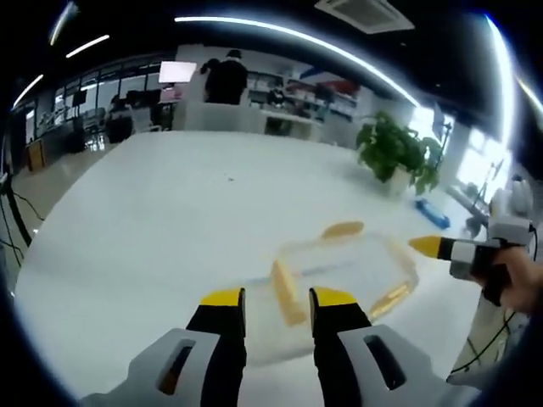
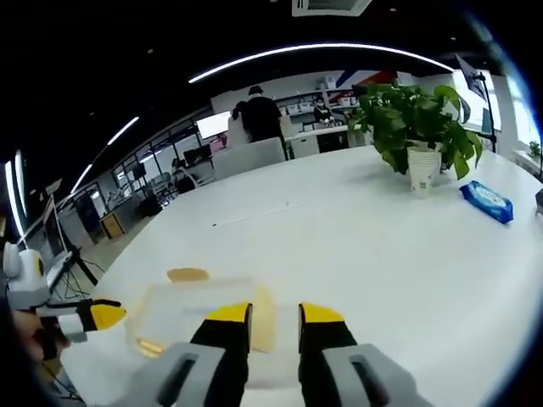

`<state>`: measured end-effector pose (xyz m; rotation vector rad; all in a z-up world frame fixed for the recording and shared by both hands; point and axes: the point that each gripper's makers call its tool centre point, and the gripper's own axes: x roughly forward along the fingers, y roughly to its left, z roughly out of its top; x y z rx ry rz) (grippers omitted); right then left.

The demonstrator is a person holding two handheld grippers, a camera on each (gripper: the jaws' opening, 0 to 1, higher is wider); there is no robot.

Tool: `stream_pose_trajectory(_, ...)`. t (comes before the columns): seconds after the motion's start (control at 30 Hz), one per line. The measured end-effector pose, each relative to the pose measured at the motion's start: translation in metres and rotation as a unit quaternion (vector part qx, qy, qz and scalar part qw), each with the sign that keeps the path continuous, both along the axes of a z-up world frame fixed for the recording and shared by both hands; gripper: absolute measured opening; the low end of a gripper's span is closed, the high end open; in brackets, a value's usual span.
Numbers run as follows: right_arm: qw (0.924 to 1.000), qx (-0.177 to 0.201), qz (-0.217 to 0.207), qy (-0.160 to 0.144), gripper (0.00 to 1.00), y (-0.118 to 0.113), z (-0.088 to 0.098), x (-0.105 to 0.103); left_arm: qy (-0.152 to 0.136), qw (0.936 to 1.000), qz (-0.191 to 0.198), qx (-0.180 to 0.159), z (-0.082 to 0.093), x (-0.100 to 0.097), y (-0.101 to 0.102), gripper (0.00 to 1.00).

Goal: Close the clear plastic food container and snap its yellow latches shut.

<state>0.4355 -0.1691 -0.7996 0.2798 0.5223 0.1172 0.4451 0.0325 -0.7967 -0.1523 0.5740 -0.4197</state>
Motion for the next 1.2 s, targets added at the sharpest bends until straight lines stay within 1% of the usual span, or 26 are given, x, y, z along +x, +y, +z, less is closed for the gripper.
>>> stream_pose_trajectory(0.07,0.9999,0.008,0.005,0.005,0.24,0.003,-0.002,0.000,0.006,0.9999,-0.007,-0.011,-0.001,0.000,-0.004,0.29)
stream_pose_trajectory(0.23,0.9994,0.014,0.028,0.015,0.25,0.014,-0.007,-0.002,0.019,0.9993,-0.018,-0.025,-0.006,0.002,-0.011,0.29)
stream_pose_trajectory(0.3,0.9993,0.014,0.032,0.016,0.25,0.016,-0.007,-0.002,0.024,0.9991,-0.022,-0.029,-0.008,0.002,-0.014,0.29)
stream_pose_trajectory(0.4,0.9989,0.017,0.037,0.021,0.25,0.017,-0.010,-0.001,0.035,0.9986,-0.032,-0.021,-0.016,0.000,-0.017,0.29)
stream_pose_trajectory(0.47,0.9986,0.021,0.040,0.028,0.23,0.019,-0.012,-0.001,0.038,0.9980,-0.032,-0.038,-0.016,-0.001,-0.019,0.29)
stream_pose_trajectory(0.5,0.9981,0.016,0.045,0.039,0.22,0.019,-0.016,-0.002,0.038,0.9978,-0.034,-0.043,-0.015,-0.001,-0.021,0.28)
stream_pose_trajectory(0.57,0.9983,0.019,0.040,0.037,0.22,0.017,-0.015,-0.001,0.041,0.9971,-0.040,-0.050,-0.016,-0.001,-0.024,0.27)
stream_pose_trajectory(0.6,0.9982,0.019,0.041,0.038,0.22,0.017,-0.015,0.001,0.046,0.9968,-0.040,-0.051,-0.017,0.000,-0.025,0.28)
stream_pose_trajectory(0.67,0.9976,0.030,0.047,0.041,0.21,0.019,-0.016,0.002,0.049,0.9964,-0.040,-0.056,-0.018,0.001,-0.026,0.30)
stream_pose_trajectory(0.7,0.9966,0.044,0.050,0.048,0.22,0.023,-0.016,0.002,0.054,0.9959,-0.040,-0.061,-0.019,0.001,-0.026,0.30)
stream_pose_trajectory(0.73,0.9967,0.042,0.046,0.052,0.23,0.021,-0.018,0.003,0.057,0.9955,-0.040,-0.064,-0.019,0.001,-0.026,0.31)
stream_pose_trajectory(0.77,0.9957,0.052,0.045,0.063,0.25,0.023,-0.019,0.003,0.061,0.9949,-0.040,-0.069,-0.020,0.001,-0.026,0.31)
stream_pose_trajectory(0.83,0.9952,0.056,0.043,0.069,0.26,0.023,-0.018,0.004,0.064,0.9946,-0.044,-0.069,-0.020,0.001,-0.026,0.31)
stream_pose_trajectory(0.97,0.9956,0.049,0.046,0.066,0.25,0.024,-0.019,0.007,0.066,0.9943,-0.042,-0.073,-0.021,0.001,-0.028,0.30)
stream_pose_trajectory(1.0,0.9955,0.051,0.046,0.065,0.25,0.022,-0.019,0.010,0.054,0.9950,-0.052,-0.065,-0.021,0.003,-0.030,0.30)
stream_pose_trajectory(1.07,0.9920,0.071,0.058,0.087,0.25,0.024,-0.020,0.008,0.068,0.9936,-0.053,-0.074,-0.022,0.004,-0.030,0.30)
stream_pose_trajectory(1.1,0.9920,0.068,0.062,0.086,0.24,0.022,-0.020,0.010,0.070,0.9932,-0.059,-0.073,-0.022,0.004,-0.030,0.30)
stream_pose_trajectory(1.13,0.9906,0.065,0.078,0.092,0.24,0.024,-0.020,0.009,0.075,0.9927,-0.059,-0.074,-0.022,0.004,-0.030,0.29)
stream_pose_trajectory(1.17,0.9904,0.065,0.079,0.093,0.24,0.024,-0.020,0.009,0.075,0.9926,-0.064,-0.071,-0.022,0.004,-0.030,0.29)
stream_pose_trajectory(1.2,0.9894,0.062,0.089,0.097,0.24,0.025,-0.020,0.008,0.077,0.9925,-0.068,-0.067,-0.021,0.003,-0.031,0.29)
